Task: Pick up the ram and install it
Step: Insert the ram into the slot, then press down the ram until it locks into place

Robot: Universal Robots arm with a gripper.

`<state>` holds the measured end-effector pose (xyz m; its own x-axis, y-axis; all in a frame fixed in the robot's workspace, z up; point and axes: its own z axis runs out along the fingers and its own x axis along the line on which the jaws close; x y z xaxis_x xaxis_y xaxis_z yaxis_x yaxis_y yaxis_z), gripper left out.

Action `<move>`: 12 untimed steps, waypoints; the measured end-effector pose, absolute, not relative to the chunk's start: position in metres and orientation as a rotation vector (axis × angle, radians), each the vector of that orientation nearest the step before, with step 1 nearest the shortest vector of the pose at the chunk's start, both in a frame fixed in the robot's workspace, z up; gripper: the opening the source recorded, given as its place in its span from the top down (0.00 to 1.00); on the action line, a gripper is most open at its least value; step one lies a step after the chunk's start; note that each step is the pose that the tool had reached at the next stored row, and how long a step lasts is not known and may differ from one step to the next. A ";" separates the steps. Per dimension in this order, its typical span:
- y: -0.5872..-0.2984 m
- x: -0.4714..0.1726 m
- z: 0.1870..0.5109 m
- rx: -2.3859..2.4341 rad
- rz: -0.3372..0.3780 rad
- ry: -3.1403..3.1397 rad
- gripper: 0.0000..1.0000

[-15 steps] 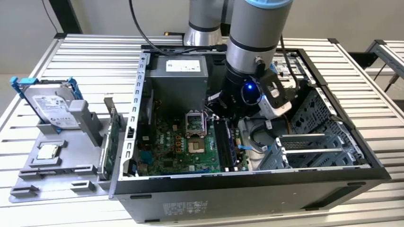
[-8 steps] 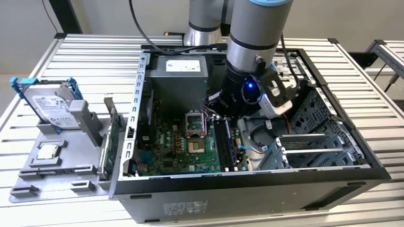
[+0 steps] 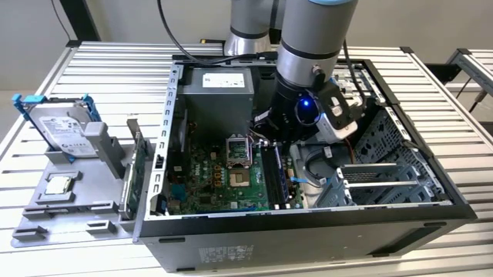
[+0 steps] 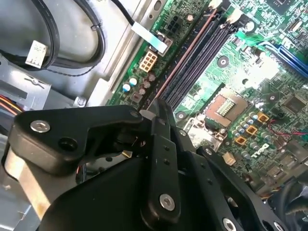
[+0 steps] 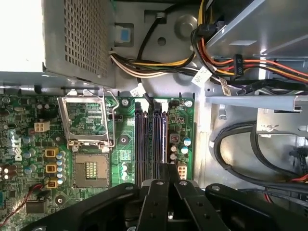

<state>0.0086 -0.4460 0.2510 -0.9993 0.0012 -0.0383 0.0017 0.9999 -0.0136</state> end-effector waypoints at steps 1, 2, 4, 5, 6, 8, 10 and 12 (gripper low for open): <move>-0.446 0.009 0.251 0.002 -0.021 3.103 1.00; -0.446 0.009 0.252 -0.001 -0.021 3.103 1.00; -0.446 0.009 0.252 -0.051 -0.020 3.102 1.00; -0.446 0.009 0.253 -0.081 -0.019 3.101 1.00; -0.446 0.009 0.253 -0.109 -0.019 3.100 1.00; -0.446 0.009 0.254 -0.166 -0.018 3.098 1.00; -0.446 0.009 0.254 -0.221 -0.016 3.094 1.00; -0.446 0.009 0.254 -0.276 -0.015 3.089 1.00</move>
